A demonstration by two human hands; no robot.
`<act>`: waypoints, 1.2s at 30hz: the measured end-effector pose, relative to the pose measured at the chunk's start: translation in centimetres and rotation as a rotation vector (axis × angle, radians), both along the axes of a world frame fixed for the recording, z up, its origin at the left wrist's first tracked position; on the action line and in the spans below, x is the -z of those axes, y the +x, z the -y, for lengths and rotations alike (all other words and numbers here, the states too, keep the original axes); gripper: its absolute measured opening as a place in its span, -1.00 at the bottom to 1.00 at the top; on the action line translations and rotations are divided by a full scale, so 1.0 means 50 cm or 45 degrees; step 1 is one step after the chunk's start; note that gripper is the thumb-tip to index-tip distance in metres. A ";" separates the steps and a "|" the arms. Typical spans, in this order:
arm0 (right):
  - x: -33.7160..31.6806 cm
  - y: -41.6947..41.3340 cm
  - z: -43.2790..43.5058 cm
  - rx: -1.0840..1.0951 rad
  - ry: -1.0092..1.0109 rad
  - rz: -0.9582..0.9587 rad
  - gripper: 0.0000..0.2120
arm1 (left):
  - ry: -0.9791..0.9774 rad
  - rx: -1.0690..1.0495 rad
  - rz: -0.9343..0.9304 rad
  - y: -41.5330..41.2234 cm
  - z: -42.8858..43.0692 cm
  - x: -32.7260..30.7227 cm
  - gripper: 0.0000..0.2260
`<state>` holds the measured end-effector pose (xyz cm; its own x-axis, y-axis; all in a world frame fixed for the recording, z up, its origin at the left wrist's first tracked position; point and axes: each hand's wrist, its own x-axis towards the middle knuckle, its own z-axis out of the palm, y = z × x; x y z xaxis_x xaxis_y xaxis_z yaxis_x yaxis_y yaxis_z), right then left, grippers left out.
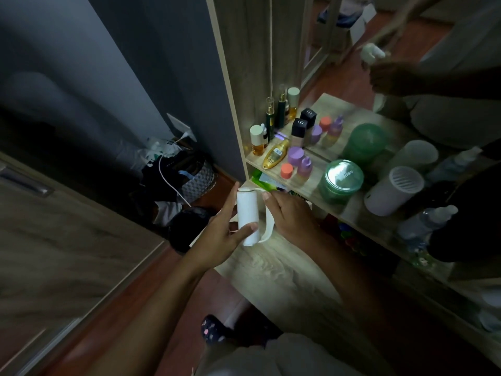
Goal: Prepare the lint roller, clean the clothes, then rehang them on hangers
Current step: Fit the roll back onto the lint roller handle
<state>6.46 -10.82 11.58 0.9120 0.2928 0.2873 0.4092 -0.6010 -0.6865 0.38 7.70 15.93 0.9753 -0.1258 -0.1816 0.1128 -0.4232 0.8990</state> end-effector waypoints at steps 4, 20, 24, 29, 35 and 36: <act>-0.015 -0.002 0.001 -0.051 0.025 -0.061 -0.65 | -0.048 -0.006 -0.007 -0.002 -0.007 -0.001 -0.20; -0.146 0.009 -0.140 -0.384 0.000 -0.257 -0.65 | 0.012 -0.274 0.187 -0.032 -0.149 -0.100 -0.29; -0.195 0.009 -0.222 -0.512 -0.047 -0.193 -0.65 | 0.085 -0.416 0.240 -0.050 -0.265 -0.123 -0.27; -0.230 0.001 -0.375 -0.661 -0.087 -0.174 -0.76 | 0.086 -0.588 0.319 -0.078 -0.417 -0.153 -0.35; -0.230 -0.015 -0.610 -0.609 -0.144 -0.174 -0.68 | 0.091 -0.789 0.433 -0.108 -0.611 -0.176 -0.64; -0.224 -0.016 -0.649 -0.596 -0.149 -0.197 -0.69 | 0.089 -0.823 0.441 -0.112 -0.649 -0.175 -0.68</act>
